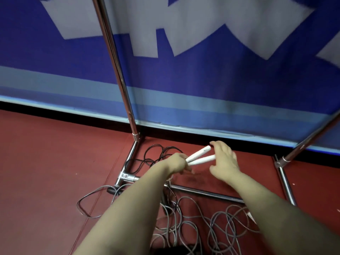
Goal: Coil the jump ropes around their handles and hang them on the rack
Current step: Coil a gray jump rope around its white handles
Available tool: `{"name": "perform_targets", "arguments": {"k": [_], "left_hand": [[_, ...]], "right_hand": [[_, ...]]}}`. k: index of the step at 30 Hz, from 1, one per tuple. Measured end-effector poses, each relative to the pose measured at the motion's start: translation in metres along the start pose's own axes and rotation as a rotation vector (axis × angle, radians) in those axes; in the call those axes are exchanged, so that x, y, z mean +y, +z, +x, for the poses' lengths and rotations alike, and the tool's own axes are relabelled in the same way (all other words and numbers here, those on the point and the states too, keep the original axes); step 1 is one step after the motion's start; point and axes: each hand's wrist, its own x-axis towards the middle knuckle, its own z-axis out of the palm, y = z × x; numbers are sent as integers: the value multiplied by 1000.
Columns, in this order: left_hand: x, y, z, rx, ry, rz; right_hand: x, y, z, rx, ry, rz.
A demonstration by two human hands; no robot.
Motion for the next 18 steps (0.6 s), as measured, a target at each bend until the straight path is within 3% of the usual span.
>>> {"name": "perform_targets", "arguments": {"k": [3,6,11,15,18], "left_hand": [[32,-15,-37,-41,13,69],[70,-27,-80,0,38,93],[119,-58,-157,85,280,-24],[153,-83,-186,164,445,-169],[172,-86,-221,242,584,-263]], "right_hand": [[-23,-33,-17,-7,-394,-276],[-51,-62,-33,77,-592,-254],[-88,-140,-72,237,-342,-181],[-107,-193,-96,424,-194,184],[-119,-229,-116,484,-186,369]]}}
